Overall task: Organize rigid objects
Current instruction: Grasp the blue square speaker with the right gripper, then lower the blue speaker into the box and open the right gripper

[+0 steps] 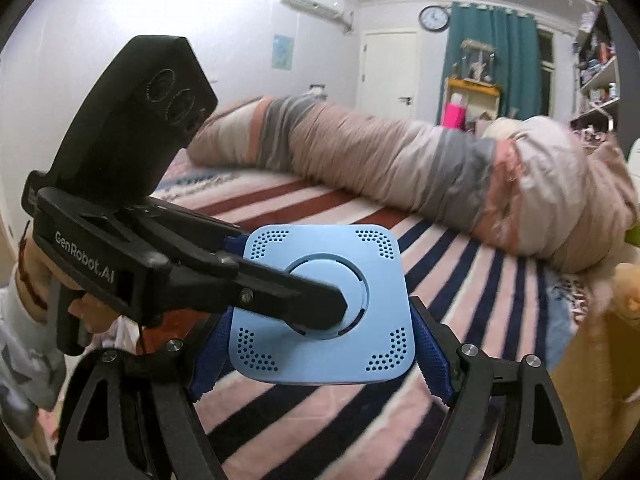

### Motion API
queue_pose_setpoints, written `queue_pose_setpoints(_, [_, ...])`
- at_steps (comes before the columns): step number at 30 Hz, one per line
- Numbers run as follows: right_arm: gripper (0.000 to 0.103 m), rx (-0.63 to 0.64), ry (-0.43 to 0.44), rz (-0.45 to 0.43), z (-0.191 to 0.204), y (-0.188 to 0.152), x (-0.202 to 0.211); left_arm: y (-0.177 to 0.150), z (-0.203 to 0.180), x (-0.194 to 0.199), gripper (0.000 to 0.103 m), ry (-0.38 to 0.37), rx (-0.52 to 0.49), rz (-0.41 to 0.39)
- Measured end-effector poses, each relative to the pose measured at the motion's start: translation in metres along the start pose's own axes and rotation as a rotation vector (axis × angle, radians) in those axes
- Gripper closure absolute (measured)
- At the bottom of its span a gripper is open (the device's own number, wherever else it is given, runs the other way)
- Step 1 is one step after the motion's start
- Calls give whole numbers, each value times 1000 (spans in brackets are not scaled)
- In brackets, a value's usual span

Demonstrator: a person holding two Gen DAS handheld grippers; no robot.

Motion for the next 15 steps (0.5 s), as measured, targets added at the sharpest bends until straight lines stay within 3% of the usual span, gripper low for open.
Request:
queue_pose_setpoints(7, [25, -80, -77, -41, -46, 17, 65, 43, -72, -23, 57, -37, -121, 3])
queue_pose_setpoints(15, [25, -274, -150, 84, -132, -24, 109, 52, -141, -118, 56, -112, -217, 196])
Point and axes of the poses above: each gripper's, at about its wrist camera, not at the fingertips, and x roughly against the way its jaws point, z to its left, y to its top, the point moved 10 cm from there along -x, roughly the way its jaws point
